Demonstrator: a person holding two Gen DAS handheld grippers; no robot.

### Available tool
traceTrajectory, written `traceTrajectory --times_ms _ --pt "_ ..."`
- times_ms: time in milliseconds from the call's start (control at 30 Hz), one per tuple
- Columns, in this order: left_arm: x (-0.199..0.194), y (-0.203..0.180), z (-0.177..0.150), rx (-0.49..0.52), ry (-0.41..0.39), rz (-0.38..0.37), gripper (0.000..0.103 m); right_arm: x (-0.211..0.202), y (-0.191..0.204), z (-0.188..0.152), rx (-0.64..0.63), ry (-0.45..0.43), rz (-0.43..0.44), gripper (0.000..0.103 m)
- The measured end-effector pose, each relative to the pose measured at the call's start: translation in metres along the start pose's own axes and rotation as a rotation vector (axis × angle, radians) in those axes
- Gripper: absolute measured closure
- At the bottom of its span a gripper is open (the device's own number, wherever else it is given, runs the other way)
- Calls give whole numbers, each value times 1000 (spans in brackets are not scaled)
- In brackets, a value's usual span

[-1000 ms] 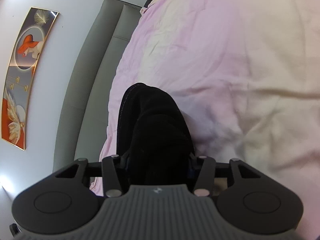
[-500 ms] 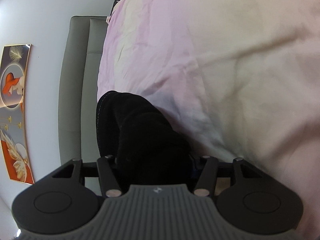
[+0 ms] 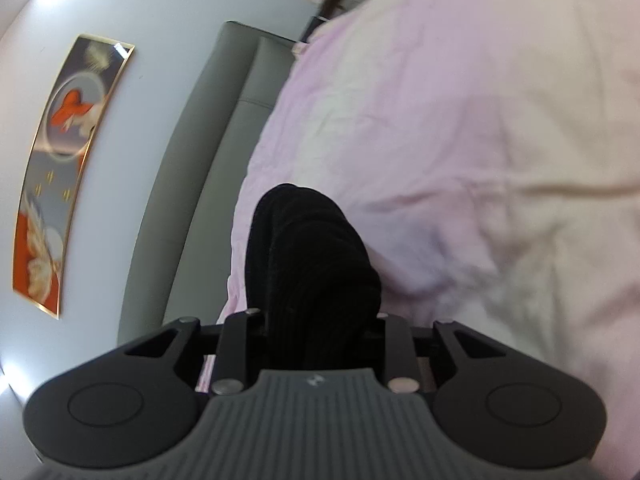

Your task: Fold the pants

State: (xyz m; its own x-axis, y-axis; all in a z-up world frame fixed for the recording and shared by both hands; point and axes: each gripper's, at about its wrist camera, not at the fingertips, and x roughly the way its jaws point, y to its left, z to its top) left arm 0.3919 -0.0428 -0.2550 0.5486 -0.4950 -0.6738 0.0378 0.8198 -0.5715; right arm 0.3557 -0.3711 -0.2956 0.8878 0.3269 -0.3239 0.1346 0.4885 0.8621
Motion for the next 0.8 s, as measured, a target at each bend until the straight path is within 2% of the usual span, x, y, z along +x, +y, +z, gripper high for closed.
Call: traceTrajectory --times_ms 167,267,367,400,467,500,567,633,700,733,800 --pt "-22 -2 2 93 -43 7 78 -14 59 -20 -316 -48 136 79" --pt "-52 5 2 123 -84 -14 77 -21 72 -30 -372 -53 202 79" --pt "-92 21 -1 135 -158 5 75 -21 71 -29 -344 -45 205 79" --pt "-108 30 -4 130 -190 27 71 -21 69 -27 -327 -45 197 79" --pt "-133 49 -10 122 -250 110 64 -17 60 -21 -253 -42 175 79" --pt "-143 59 -13 117 -269 175 60 -17 50 -18 -192 -40 159 79" --pt "-152 80 -17 94 -251 269 59 -10 31 -8 -36 -39 128 79" --pt "-149 107 -24 76 -172 331 60 -11 12 -5 109 -54 89 79" --pt "-141 132 -33 35 -131 316 65 -13 7 -6 187 -96 43 80" --pt "-138 144 -38 11 -134 290 65 -15 15 -8 171 -110 37 80" --pt "-138 159 -41 -36 -149 249 65 -20 49 -17 41 -131 40 80"
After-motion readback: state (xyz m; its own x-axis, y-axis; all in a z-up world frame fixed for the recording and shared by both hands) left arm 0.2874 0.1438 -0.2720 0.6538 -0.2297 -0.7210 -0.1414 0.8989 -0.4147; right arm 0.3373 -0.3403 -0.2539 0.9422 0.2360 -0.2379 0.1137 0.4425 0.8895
